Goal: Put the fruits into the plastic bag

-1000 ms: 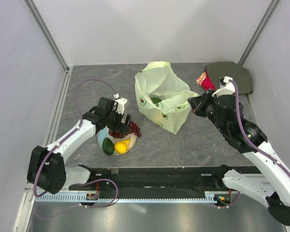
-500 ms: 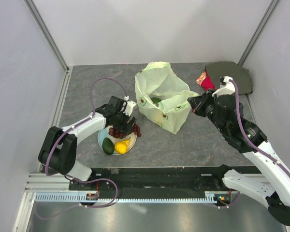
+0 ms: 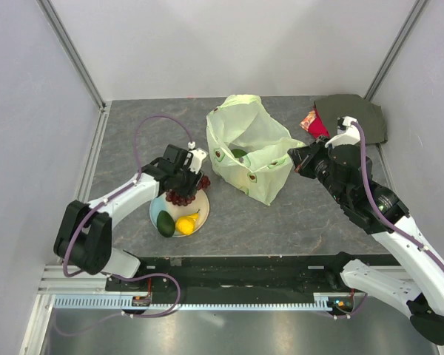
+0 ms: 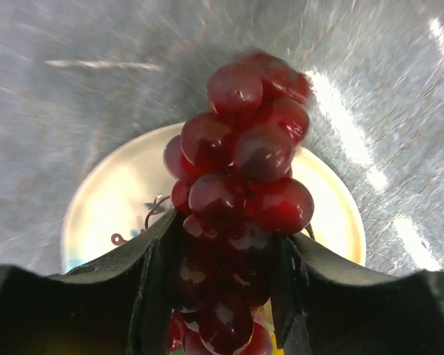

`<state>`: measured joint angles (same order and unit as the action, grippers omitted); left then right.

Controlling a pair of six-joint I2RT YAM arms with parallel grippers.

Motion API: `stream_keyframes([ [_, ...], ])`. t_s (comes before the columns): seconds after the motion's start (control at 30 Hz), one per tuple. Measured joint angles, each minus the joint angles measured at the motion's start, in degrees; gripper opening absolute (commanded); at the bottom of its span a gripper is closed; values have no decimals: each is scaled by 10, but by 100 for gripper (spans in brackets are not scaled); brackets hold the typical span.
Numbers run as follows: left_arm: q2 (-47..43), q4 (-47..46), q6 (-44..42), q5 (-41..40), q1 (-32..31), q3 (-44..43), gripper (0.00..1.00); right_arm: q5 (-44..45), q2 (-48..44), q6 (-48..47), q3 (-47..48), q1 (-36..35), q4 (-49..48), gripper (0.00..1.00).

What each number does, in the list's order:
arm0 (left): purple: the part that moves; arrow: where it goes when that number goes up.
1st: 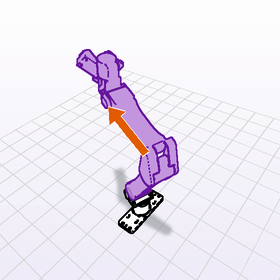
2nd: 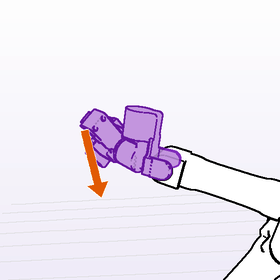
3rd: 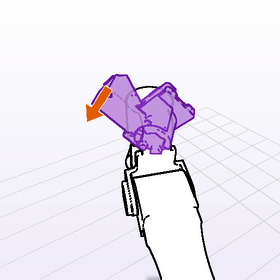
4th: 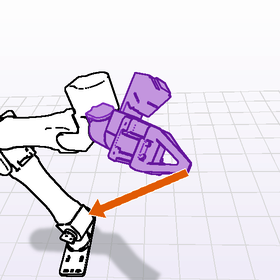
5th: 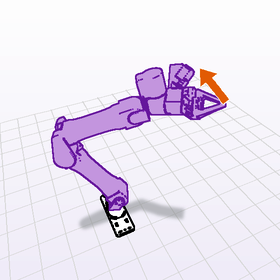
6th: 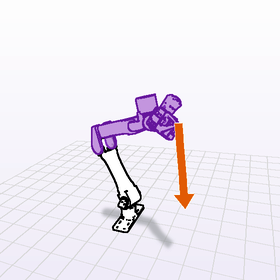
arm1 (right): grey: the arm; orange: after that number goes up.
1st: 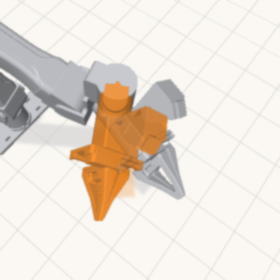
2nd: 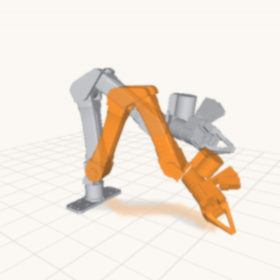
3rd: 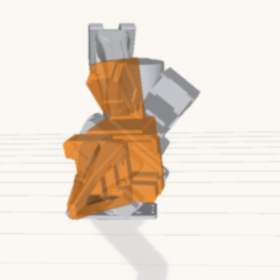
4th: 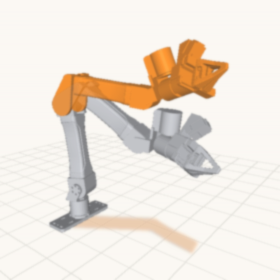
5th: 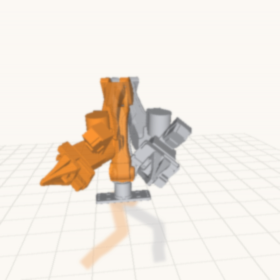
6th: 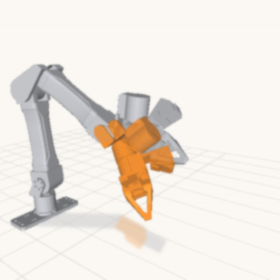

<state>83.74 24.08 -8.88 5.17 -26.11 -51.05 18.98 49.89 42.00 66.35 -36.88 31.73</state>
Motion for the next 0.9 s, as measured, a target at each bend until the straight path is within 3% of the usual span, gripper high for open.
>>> stream_keyframes([
  [0.47, -145, 0, 30, -29, 23, -23, 40, 2, 1, 0, 0, 0, 0, 0],
  [0.67, -222, 12, 96, 96, 25, -124, 40, 3, 1, 0, 0, 0, 0, 0],
  [0.9, -206, -50, 175, 256, 10, -305, 39, 0, 1, 0, -3, 0, -11, 0],
])
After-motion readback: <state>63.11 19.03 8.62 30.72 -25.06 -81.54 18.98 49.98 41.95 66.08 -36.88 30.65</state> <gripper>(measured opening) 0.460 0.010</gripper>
